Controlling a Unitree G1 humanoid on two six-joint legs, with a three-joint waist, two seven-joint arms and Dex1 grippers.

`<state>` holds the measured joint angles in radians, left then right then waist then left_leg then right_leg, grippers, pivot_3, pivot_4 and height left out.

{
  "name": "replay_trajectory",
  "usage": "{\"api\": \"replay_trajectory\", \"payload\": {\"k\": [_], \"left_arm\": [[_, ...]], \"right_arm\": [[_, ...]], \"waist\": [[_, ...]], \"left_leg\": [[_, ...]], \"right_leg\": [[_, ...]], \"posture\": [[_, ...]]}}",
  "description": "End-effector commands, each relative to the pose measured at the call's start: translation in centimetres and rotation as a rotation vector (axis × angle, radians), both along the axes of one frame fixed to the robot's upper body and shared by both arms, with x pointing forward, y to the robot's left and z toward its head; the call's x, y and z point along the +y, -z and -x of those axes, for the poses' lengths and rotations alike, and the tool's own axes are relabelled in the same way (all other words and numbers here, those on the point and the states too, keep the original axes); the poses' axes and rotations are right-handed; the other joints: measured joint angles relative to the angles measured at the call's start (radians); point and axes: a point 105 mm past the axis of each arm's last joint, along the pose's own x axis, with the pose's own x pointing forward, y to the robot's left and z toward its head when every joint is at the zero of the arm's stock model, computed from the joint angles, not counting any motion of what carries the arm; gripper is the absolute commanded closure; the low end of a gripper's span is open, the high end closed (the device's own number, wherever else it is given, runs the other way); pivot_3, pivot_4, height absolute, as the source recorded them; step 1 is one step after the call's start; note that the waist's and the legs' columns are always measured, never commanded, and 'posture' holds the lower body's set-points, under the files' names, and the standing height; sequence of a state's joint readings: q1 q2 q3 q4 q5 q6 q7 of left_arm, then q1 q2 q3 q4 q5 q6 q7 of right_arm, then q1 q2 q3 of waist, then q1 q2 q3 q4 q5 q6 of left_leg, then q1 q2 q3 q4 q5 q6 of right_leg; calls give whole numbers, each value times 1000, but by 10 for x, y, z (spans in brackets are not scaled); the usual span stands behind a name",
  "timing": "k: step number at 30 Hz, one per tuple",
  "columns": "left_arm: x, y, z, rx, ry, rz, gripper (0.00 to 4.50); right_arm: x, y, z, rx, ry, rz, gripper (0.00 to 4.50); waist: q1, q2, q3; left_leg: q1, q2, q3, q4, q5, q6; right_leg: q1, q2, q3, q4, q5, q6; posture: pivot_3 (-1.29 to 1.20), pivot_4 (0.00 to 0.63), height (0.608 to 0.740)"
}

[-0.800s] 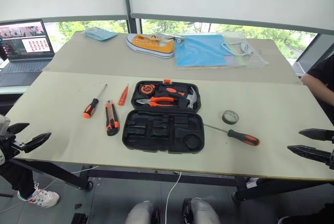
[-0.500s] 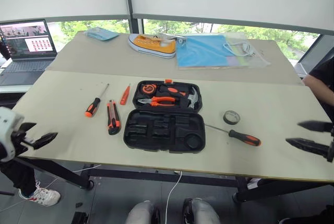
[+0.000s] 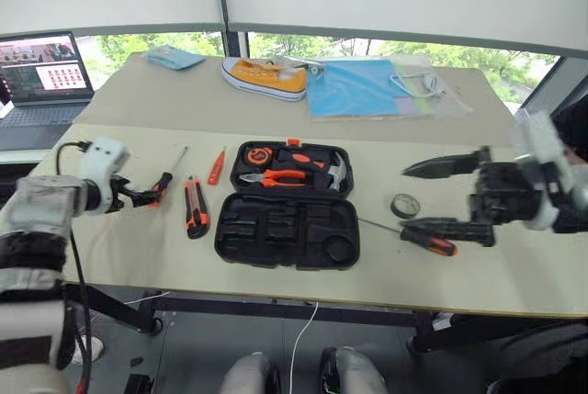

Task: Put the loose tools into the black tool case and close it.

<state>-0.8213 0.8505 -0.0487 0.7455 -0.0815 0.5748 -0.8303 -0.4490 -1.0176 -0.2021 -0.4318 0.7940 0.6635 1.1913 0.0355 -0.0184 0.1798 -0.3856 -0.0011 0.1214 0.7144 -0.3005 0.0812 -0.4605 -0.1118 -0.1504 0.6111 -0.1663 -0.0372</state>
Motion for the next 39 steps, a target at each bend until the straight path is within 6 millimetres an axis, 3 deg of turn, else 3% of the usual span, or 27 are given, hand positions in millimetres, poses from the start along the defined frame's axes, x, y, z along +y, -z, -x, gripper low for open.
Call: {"api": "replay_trajectory", "payload": {"k": [1,2,5,11,13,14,16,18,20,22,26,28,33,39], "left_arm": [[3,2,-8,-5,-4,-36,0],[1,5,-9,4,3,-25,0],[-1,13,-11,25,11,-29,674],[7,12,-13,-5,-40,-9,2891],[9,-7,-19,-83,-35,-1,3515],[3,-28,-23,-164,23,11,3610],[-18,-63,-26,-282,191,23,3606],[-40,-82,-19,-342,392,-13,3606],[-75,-90,-2,-359,672,-47,3606],[-92,-91,8,-343,799,-37,3606],[-142,-60,23,-193,1087,-122,3606],[-154,-46,23,-162,1157,-173,3606],[-170,-23,15,-141,1239,-262,3606],[-184,-20,2,-163,1229,-267,3606]], "right_arm": [[18,-6,6,-35,-52,-18,33],[22,-6,7,-38,-60,-22,33],[29,-3,6,-42,-66,-30,0],[31,4,0,-53,-33,-22,0],[25,10,-6,-46,13,-10,0],[22,14,-8,-38,31,3,0],[17,19,-7,-4,49,14,0],[13,21,-6,16,59,15,0],[10,23,-4,18,72,23,0],[8,24,-3,15,83,27,0],[2,28,-2,18,133,28,0],[1,31,0,20,144,31,0],[3,33,4,20,164,21,0],[2,34,5,13,187,9,0]], "waist": [[1,-1,0],[1,-1,0],[3,-1,0],[1,-1,0],[-3,-1,0],[-4,-1,0],[-5,-3,0],[-6,-5,1],[-6,-5,1],[-6,-5,1],[-7,-4,1],[-5,-4,1],[-10,-4,1],[-6,-5,1]], "left_leg": [[-1,0,0,0,0,0],[0,0,0,1,0,0],[0,-1,0,1,0,0],[1,0,0,2,-1,-1],[2,0,0,3,-3,-6],[2,0,0,3,-2,-7],[1,1,0,3,-2,-6],[-3,1,0,5,-2,-6],[-7,1,-1,11,1,-1],[-10,0,-1,13,1,-1],[-10,0,0,13,1,0],[-10,0,0,14,1,0],[-8,2,0,14,1,1],[-9,3,0,15,0,6]], "right_leg": [[0,0,0,0,0,0],[0,-1,0,0,0,0],[0,-2,0,0,0,0],[1,-2,0,2,0,0],[1,-3,0,3,1,0],[1,-3,0,4,1,1],[0,-2,0,4,1,1],[-3,-2,-1,5,1,0],[-7,-2,-1,8,5,-6],[-7,-4,-2,8,5,-8],[-3,-3,-2,3,4,-5],[-2,-2,-4,3,1,0],[-2,-1,-2,4,1,1],[-2,-1,-3,5,2,0]], "posture": [[0,150,718],[0,150,718],[0,150,718],[0,150,718],[0,150,718],[0,150,718],[0,150,718],[0,150,718],[0,150,718],[0,150,718],[0,150,718],[0,150,718],[0,150,718],[0,150,718]]}}
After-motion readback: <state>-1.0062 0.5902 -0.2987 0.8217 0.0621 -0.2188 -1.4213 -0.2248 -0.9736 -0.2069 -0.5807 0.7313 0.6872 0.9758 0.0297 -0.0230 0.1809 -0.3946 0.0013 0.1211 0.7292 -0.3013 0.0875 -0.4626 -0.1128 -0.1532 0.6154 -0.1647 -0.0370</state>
